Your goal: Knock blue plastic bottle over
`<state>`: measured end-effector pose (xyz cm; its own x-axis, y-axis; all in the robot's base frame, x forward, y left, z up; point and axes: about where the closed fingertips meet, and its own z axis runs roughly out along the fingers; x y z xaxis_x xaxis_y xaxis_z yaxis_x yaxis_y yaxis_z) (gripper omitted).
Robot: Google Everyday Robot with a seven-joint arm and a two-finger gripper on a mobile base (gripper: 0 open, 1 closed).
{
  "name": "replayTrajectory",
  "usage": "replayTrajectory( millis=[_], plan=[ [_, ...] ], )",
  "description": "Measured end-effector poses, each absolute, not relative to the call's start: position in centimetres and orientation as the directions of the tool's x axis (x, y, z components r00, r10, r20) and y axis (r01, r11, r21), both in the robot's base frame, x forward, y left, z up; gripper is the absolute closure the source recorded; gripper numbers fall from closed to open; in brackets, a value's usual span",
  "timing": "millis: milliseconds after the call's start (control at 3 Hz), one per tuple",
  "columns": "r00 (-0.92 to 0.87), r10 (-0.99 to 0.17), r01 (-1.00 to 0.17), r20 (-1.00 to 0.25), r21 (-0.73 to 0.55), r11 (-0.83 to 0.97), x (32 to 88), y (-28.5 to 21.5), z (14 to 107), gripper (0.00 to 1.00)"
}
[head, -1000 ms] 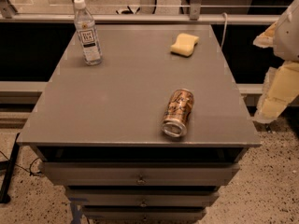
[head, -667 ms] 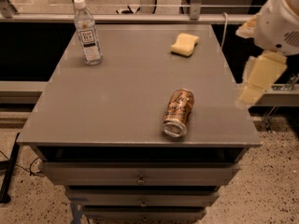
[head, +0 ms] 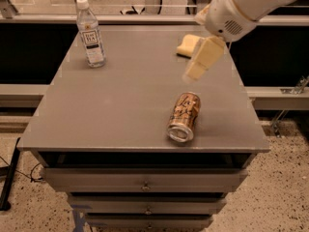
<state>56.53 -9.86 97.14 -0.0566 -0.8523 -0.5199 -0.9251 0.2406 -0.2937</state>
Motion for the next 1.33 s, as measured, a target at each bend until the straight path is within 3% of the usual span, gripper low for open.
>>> replayTrajectory(
  millis=[667, 1333],
  plan=[
    [-0.084, -0.607, -0.922, -0.79, -0.17, 0.348, 63.3, -2.6, 93.5, 0.0],
    [-0.08, -0.591, -0.928, -0.803, -0.156, 0.338, 63.8, -1.2, 92.6, 0.0]
  ],
)
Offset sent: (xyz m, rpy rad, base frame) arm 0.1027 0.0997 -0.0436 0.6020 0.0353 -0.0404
